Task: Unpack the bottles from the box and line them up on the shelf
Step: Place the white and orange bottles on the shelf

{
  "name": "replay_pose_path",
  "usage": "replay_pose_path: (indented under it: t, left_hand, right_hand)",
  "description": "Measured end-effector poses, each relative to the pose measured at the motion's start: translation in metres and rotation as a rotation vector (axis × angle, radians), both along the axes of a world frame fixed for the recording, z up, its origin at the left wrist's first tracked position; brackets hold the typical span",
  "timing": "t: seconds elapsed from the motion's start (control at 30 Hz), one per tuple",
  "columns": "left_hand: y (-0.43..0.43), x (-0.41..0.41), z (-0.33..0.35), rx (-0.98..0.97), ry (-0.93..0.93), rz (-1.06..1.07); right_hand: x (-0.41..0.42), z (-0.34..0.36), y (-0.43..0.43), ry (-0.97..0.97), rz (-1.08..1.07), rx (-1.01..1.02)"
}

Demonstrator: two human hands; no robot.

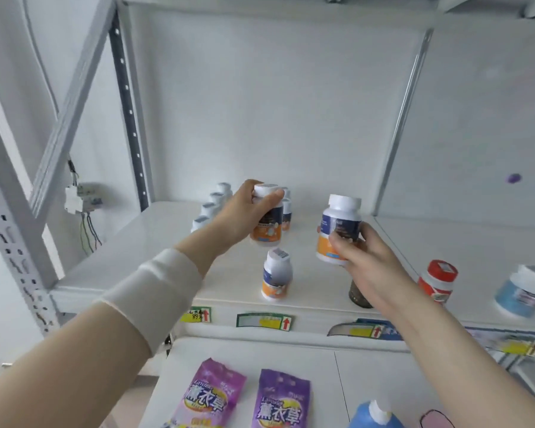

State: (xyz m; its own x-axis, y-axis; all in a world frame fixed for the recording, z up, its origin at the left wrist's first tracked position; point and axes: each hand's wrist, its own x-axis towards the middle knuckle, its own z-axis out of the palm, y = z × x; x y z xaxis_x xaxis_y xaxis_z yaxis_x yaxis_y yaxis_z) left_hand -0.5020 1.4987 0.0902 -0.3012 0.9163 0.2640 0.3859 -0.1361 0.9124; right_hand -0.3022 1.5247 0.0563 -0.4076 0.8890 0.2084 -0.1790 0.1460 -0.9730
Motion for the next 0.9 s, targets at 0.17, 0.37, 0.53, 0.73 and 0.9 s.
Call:
replay_pose_path:
  t: [0.17, 0.37, 0.53, 0.73, 0.9]
  left_hand:
    - [0.070, -0.017, 0.004, -0.094, 0.129, -0.012]
    - [0.127, -0.036, -0.012, -0.241, 0.256, -0.119]
    - [0.148, -0.043, -0.028, -0.351, 0.377, -0.153]
    - [0.150, -0.037, -0.036, -0.417, 0.551, -0.160]
    - [0.154, -0.035, -0.040, -0.421, 0.568, -0.167]
  right_hand:
    - [-0.030, 0.003, 0.051, -0.095, 0.003, 0.017]
    - [-0.063, -0.031, 0.089, -0.245, -0.024, -0.013]
    - [-0.080, -0.054, 0.106, -0.346, -0.032, -0.016]
    - [-0.089, -0.073, 0.114, -0.531, -0.048, 0.070]
    - [-0.087, -0.077, 0.113, -0.526, -0.016, 0.091]
